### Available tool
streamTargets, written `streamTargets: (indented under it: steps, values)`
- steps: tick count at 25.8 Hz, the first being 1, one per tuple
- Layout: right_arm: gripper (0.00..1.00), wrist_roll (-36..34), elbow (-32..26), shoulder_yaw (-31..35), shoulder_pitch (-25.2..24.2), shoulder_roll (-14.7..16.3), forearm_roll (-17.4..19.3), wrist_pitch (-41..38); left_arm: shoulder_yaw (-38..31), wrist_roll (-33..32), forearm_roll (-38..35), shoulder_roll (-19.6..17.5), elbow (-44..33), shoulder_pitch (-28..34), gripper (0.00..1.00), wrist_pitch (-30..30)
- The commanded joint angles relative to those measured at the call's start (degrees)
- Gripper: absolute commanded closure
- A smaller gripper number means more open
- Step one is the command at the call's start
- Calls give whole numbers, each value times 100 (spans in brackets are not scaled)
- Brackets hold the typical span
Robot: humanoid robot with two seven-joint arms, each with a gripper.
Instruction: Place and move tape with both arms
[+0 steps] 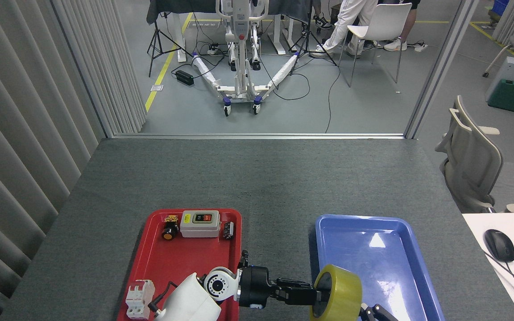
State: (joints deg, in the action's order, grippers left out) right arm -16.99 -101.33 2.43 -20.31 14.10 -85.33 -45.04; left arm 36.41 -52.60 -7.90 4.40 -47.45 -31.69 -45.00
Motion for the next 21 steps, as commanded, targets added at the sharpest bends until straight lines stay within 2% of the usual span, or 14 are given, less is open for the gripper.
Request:
streamTargets:
  steps: [1, 3, 7, 9, 10, 12, 15, 20, 21]
  values:
    - [26, 2, -1, -84, 0, -4, -45, 4, -2, 4, -264, 70, -36, 22, 100, 0]
    - [36, 2, 17, -84, -9, -4, -54, 4, -2, 4, -282, 79, -36, 14, 100, 0]
    - [73, 2, 26, -58, -26, -13, -54, 4, 6, 4, -291, 114, -36, 22, 100, 0]
    - [86, 2, 26, -23, -26, -22, -54, 4, -11, 13, -291, 105, -45, 14, 100, 0]
    - [90, 2, 34, 3, -35, -22, -54, 4, -20, 13, -291, 105, -72, 14, 95, 0]
    - [99, 2, 26, 30, -70, -13, -54, 4, -29, 13, -291, 96, -230, 14, 59, 0]
    - [100, 2, 26, 197, -132, -4, -63, 4, -240, 39, -264, 70, -282, 5, 0, 0]
    - [100, 2, 34, 522, -184, 13, -63, 4, -635, 48, -238, 8, -449, -13, 0, 0]
    - [100, 2, 43, 654, -184, 13, -54, 4, -670, 48, -238, -88, -555, -4, 0, 176]
